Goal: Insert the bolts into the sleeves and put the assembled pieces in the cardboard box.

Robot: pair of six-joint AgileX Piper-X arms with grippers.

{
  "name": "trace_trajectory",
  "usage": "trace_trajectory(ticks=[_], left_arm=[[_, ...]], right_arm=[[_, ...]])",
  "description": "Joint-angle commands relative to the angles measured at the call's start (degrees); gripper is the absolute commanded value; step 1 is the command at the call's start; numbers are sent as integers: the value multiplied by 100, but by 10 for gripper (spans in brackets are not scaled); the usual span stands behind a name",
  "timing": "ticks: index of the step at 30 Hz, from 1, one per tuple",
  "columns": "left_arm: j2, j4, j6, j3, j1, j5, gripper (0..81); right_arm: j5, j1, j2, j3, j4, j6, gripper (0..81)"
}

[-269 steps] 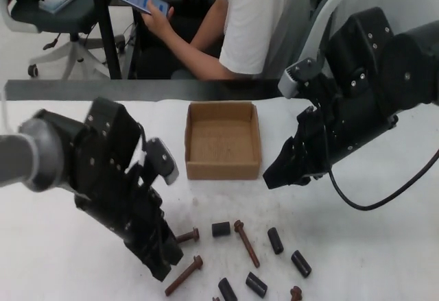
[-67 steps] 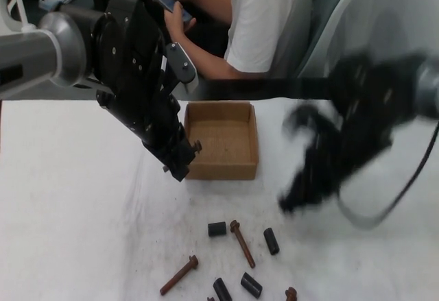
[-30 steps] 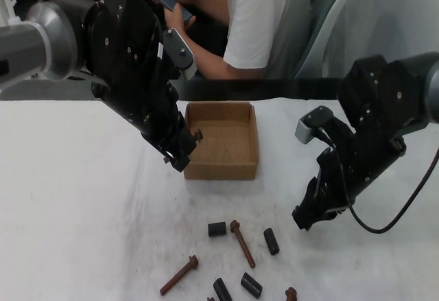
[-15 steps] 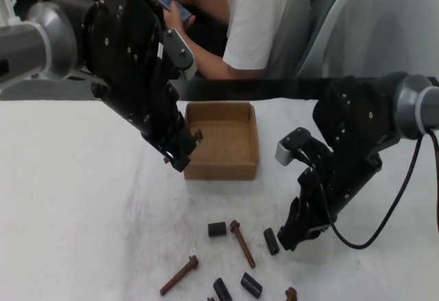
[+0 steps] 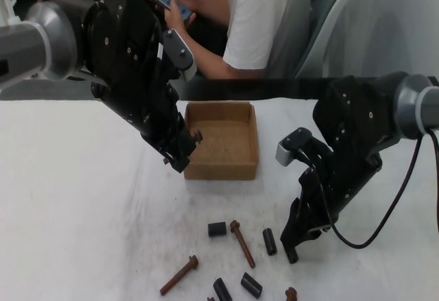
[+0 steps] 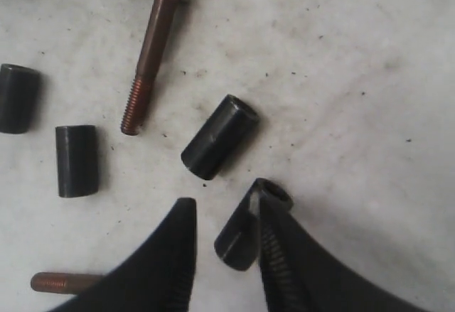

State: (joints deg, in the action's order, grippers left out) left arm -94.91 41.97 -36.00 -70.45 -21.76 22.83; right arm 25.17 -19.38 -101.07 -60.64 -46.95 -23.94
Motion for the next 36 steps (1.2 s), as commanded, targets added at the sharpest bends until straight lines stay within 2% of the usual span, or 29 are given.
trace_trajectory(ticks=[1, 8, 31, 36], left_arm=[[117, -16, 43, -43, 11, 45, 2], [117, -16, 43, -43, 11, 45, 2], [117, -18, 43, -43, 11, 156, 2], [117, -18, 43, -43, 11, 156, 2]], right_arm=[[-35, 6, 30, -32, 28, -18, 291], [-392, 18, 30, -32, -393, -324, 291], [-295, -6, 30, -7, -141, 102, 291], [-294, -6, 30, 383, -18, 146, 291]])
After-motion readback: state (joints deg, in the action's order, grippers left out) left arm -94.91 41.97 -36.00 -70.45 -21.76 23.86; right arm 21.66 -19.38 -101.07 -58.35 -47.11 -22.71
